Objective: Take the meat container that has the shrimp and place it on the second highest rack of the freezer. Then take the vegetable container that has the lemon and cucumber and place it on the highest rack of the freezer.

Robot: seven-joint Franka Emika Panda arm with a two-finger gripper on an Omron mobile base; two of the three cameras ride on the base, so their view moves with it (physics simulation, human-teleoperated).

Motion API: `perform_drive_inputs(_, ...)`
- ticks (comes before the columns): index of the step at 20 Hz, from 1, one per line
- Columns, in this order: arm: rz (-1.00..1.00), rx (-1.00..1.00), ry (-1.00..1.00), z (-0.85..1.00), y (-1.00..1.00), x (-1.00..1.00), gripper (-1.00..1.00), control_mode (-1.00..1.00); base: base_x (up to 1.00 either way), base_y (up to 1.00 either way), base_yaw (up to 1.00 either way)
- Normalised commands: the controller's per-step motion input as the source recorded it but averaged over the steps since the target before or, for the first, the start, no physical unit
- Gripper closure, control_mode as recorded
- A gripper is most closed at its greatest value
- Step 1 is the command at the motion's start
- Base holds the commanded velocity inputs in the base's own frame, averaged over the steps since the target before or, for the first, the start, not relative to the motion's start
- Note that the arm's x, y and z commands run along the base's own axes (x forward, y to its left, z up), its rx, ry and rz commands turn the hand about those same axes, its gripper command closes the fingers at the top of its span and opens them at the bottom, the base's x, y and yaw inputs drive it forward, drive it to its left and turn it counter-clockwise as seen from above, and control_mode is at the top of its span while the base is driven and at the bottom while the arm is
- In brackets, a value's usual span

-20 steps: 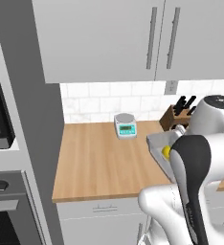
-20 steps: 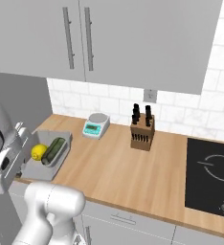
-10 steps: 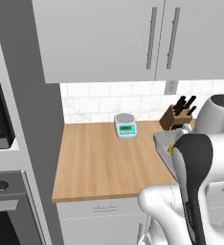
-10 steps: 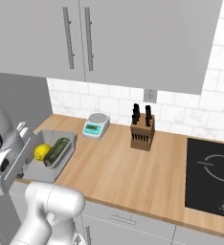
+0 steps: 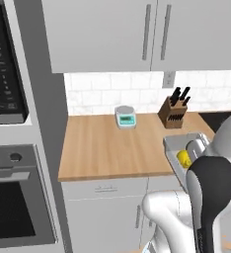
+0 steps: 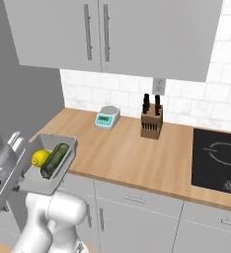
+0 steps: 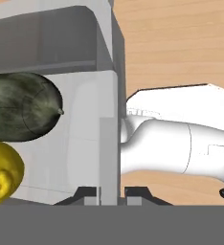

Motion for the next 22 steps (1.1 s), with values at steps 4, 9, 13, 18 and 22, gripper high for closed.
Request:
perform_drive_inputs(4,0.00,0.00,0.00,0.00,0.00,0.00,1.00,1.00,-1.00,-0.02,0.00)
perform_drive_inputs(9,0.00,0.00,0.00,0.00,0.00,0.00,1.00,1.00,-0.80,0.03,0.25)
perform_drive_inputs(13,0.00,0.00,0.00,0.00,0.00,0.00,1.00,1.00,-0.31,0.03,0.75)
perform_drive_inputs(18,0.00,0.00,0.00,0.00,0.00,0.00,1.00,1.00,-0.14,0.00,0.99)
perform_drive_inputs(22,0.00,0.00,0.00,0.00,0.00,0.00,1.00,1.00,-0.02,0.00,1.00)
